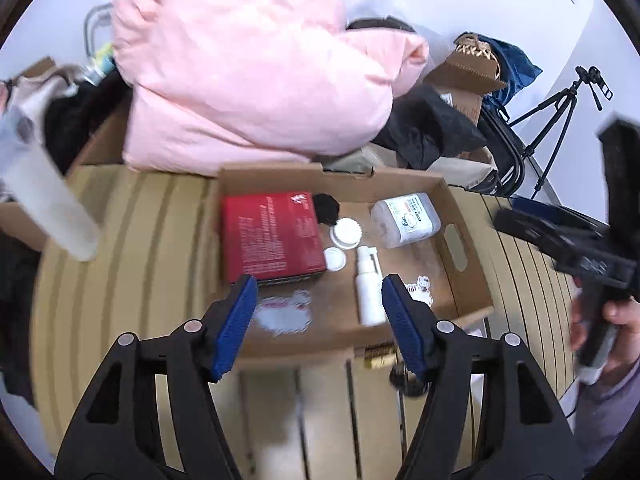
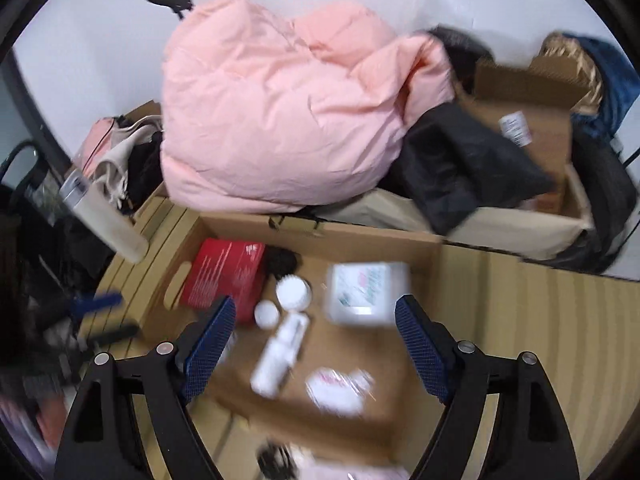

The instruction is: Organize objects

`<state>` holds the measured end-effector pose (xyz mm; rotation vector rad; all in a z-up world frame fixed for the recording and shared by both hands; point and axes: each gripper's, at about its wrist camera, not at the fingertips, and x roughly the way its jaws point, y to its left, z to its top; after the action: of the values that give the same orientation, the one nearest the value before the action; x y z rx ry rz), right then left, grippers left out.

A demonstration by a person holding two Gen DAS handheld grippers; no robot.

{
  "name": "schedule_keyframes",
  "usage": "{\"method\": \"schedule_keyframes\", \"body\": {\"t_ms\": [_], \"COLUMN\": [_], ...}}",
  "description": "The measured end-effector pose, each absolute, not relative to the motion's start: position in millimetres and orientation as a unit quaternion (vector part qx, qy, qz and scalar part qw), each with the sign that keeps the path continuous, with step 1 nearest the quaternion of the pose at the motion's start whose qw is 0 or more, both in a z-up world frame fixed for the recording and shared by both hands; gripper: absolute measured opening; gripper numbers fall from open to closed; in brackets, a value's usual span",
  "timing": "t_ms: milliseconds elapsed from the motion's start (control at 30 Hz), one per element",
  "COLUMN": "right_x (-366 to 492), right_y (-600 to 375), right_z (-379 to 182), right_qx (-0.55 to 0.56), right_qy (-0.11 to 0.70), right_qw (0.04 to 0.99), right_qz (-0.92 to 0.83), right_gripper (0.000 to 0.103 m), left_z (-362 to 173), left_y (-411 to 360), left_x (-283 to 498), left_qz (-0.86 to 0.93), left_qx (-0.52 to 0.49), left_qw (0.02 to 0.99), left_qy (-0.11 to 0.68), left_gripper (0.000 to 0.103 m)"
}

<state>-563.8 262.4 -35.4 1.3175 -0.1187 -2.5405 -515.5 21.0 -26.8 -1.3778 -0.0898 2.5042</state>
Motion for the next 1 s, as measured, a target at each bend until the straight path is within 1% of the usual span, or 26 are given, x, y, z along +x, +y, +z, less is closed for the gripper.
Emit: {"method": "schedule_keyframes", "body": {"t_ms": [33,100,167,233,367,500,600,667,733,900,1000], "right_x": [-545.2,-512.6,-478.7,-436.3,-355.6,-293.9,-243.5,-203.8,-169.6,-127.8,-122.1], "right_y": [271.8,286.9,298.7,305.8,309.1,300.4,289.0,279.3,270.6,259.9,262.2], "right_z": [-21.7,-0.7,13.0,23.5,38.8,46.6,44.1,33.8,18.6,-11.0,-18.7], "right_qx": [0.455,0.451,0.448,0.441,0.425,0.409,0.396,0.388,0.389,0.417,0.422], "right_qy": [-0.031,-0.02,-0.008,-0.002,0.001,0.017,0.019,0.022,0.014,0.003,0.005], "right_qw": [0.137,0.133,0.125,0.127,0.153,0.156,0.156,0.15,0.156,0.162,0.153], "right_qz": [-0.879,-0.882,-0.885,-0.888,-0.892,-0.899,-0.905,-0.909,-0.908,-0.894,-0.894], "right_gripper": [0.085,0.085,0.085,0.085,0.085,0.085,0.085,0.085,0.085,0.085,0.085], "left_z": [-15.8,6.0,25.0,36.0,61.0,71.6,62.9,51.0,32.7,18.4,17.5], "left_y": [19.5,13.9,2.5,-2.9,-12.0,-13.5,-16.8,-20.8,-24.0,-23.4,-15.4], "left_x": [-510.9,-490.8,-455.7,-427.6,-354.4,-279.8,-230.4,-197.8,-167.6,-139.2,-136.7], "left_qz": [0.871,0.881,0.89,0.894,0.909,0.924,0.93,0.931,0.924,0.915,0.915], "left_qx": [-0.473,-0.459,-0.446,-0.439,-0.405,-0.367,-0.358,-0.359,-0.375,-0.396,-0.396], "left_qw": [0.135,0.117,0.088,0.089,0.096,0.097,0.073,0.063,0.075,0.079,0.073], "left_qy": [-0.027,-0.013,0.005,0.014,0.026,0.039,0.036,0.018,-0.012,-0.028,-0.013], "left_gripper": [0.065,0.079,0.085,0.087,0.103,0.103,0.103,0.103,0.103,0.103,0.103]}}
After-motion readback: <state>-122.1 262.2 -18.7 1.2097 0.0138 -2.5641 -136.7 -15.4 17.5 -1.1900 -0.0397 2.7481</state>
